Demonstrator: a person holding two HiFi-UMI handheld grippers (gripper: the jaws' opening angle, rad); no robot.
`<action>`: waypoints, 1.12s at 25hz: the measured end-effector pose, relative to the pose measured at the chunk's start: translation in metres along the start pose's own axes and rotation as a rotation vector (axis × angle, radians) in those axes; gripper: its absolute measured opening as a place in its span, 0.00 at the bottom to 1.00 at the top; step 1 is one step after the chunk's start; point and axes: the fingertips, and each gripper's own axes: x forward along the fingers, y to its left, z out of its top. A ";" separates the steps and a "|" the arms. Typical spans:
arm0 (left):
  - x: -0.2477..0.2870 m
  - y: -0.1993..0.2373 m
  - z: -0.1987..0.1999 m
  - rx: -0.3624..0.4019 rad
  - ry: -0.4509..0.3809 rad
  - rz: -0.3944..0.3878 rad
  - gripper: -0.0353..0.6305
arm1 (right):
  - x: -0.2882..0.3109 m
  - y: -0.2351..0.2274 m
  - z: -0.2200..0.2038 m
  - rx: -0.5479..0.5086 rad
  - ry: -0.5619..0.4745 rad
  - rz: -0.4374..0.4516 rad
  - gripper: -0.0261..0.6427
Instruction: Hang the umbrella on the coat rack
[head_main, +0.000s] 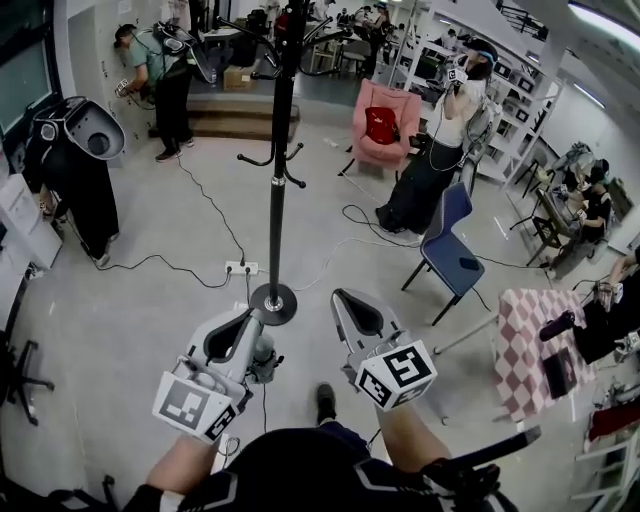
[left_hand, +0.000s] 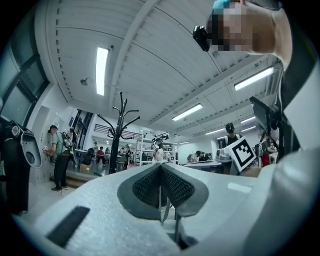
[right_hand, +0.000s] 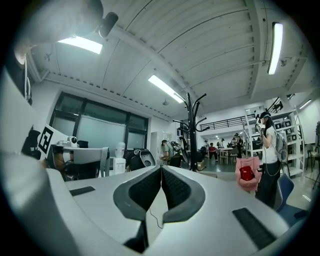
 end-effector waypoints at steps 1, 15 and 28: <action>0.004 0.002 -0.001 0.002 0.000 0.008 0.07 | 0.004 -0.004 0.001 -0.006 -0.005 0.008 0.05; 0.089 0.029 0.001 0.030 -0.011 0.093 0.07 | 0.058 -0.086 0.010 -0.019 -0.045 0.088 0.05; 0.176 0.032 -0.011 0.029 0.028 0.158 0.07 | 0.079 -0.176 0.003 0.003 -0.044 0.144 0.05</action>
